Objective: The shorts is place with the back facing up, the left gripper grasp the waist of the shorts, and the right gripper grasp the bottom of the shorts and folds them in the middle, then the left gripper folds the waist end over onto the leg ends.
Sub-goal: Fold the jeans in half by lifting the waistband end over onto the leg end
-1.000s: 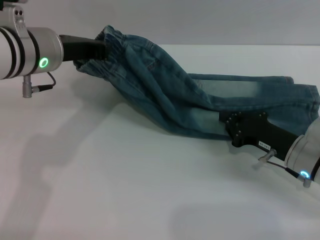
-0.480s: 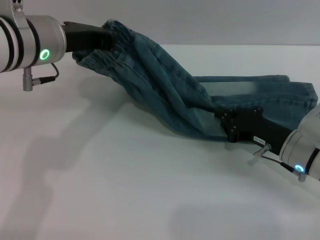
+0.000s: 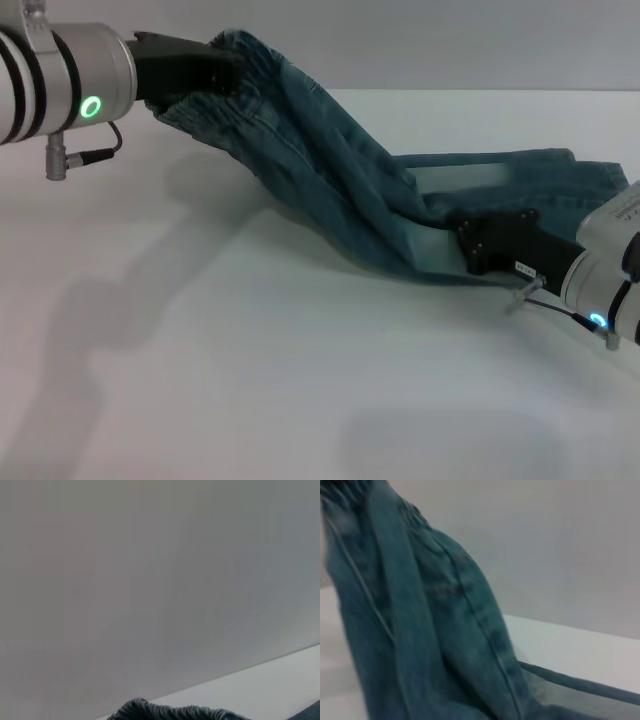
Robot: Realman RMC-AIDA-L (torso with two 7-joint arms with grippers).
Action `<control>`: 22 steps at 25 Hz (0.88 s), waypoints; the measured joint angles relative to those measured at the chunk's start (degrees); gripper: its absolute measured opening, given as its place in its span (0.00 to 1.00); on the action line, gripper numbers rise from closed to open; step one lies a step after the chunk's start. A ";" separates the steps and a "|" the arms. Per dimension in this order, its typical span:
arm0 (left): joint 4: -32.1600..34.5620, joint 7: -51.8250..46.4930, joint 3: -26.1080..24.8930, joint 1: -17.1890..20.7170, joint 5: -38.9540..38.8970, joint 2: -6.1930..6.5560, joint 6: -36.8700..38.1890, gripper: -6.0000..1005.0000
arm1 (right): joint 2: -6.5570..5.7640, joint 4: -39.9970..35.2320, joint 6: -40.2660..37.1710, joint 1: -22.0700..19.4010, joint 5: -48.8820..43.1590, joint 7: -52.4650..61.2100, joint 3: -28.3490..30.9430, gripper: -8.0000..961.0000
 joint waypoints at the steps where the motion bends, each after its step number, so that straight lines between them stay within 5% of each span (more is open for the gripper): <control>1: -0.77 0.04 0.04 0.32 0.00 0.02 -0.18 0.04 | 0.00 0.26 -1.10 0.01 0.02 -0.12 0.32 0.01; 14: -2.57 0.49 0.24 1.62 0.01 0.04 -1.58 0.04 | -0.15 3.71 -5.34 -0.21 0.08 -8.67 10.80 0.01; 22: -2.63 0.60 0.82 1.45 0.02 0.04 -1.26 0.04 | 0.57 5.06 1.41 -1.03 0.26 -2.84 0.78 0.01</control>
